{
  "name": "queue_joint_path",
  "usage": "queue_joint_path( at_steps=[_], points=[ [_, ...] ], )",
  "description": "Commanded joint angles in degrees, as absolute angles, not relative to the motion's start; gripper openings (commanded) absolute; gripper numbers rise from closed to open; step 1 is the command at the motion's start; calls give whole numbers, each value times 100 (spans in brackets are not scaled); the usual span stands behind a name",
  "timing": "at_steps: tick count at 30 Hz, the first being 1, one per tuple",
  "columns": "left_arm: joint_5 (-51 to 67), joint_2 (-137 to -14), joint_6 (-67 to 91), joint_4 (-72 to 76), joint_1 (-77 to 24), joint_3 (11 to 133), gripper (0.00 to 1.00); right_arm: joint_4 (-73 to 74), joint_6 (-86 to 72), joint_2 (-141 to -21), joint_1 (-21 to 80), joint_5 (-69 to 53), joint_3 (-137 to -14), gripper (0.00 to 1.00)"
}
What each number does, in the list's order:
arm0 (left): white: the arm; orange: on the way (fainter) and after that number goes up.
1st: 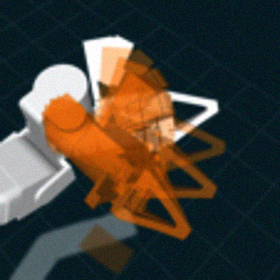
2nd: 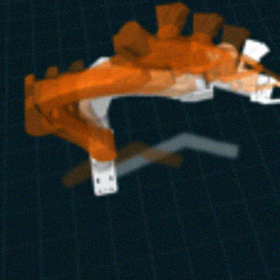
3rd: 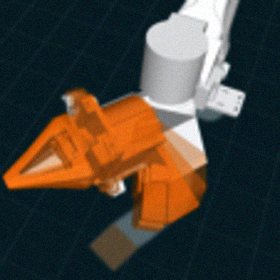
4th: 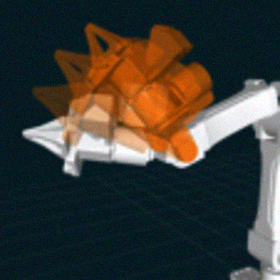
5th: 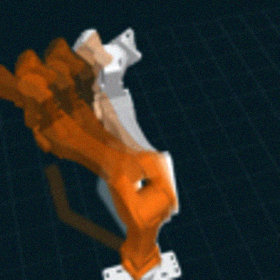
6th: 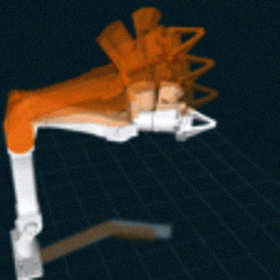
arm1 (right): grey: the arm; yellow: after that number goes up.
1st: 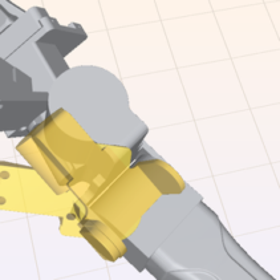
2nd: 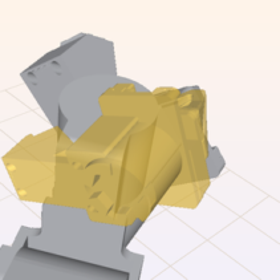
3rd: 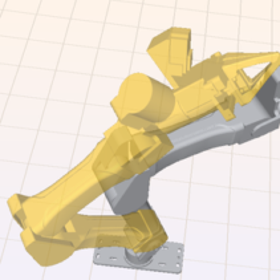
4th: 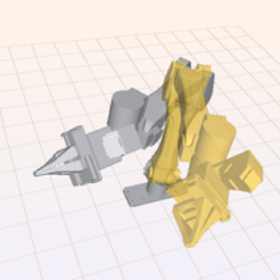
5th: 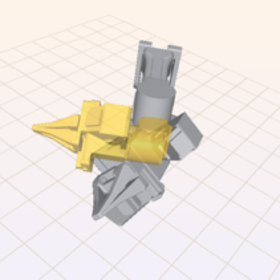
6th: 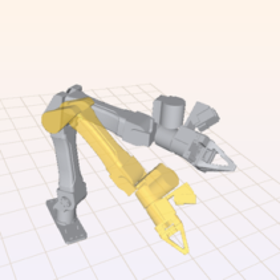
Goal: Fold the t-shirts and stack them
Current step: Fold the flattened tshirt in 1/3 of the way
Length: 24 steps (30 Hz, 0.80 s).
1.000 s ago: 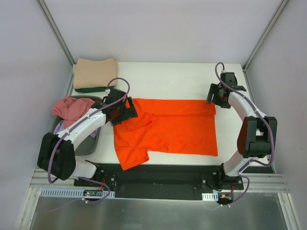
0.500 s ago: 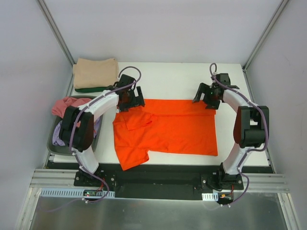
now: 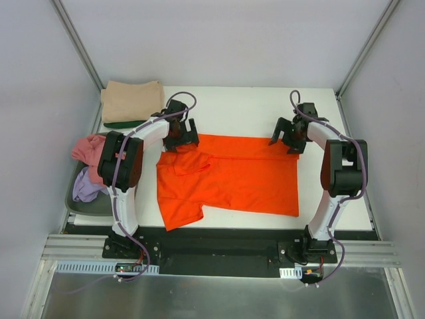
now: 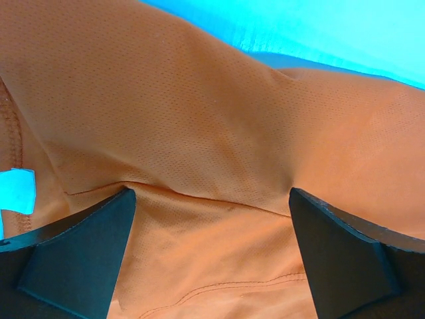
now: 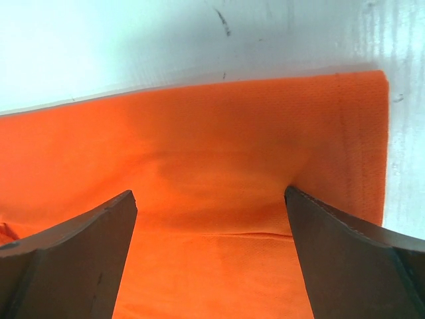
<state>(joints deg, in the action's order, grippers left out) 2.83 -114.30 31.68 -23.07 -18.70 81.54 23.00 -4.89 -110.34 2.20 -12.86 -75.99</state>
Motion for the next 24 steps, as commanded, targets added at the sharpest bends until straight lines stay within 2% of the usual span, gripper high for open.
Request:
queue_joint_path(
  at_steps=[1,7,14,19,24],
  points=[
    [509,-11436,3015,-2364,-1837,8376,99,2400,-439,-10934,167,-1169,-7840,96],
    [545,-10268,3067,-2364,-1881,7561,99,2452,-229,-10004,167,-959,-7428,96],
    [333,-8491,3559,-2171,-2092,5618,98,1987,-61,-9255,106,-255,-6382,96],
    [782,-8472,3735,-1741,-2171,5151,74,1872,-97,-9465,18,-334,-6337,96],
    [721,-8911,3744,-1705,-2180,5229,57,1767,-123,-9562,-96,-343,-6302,96]
  ],
)
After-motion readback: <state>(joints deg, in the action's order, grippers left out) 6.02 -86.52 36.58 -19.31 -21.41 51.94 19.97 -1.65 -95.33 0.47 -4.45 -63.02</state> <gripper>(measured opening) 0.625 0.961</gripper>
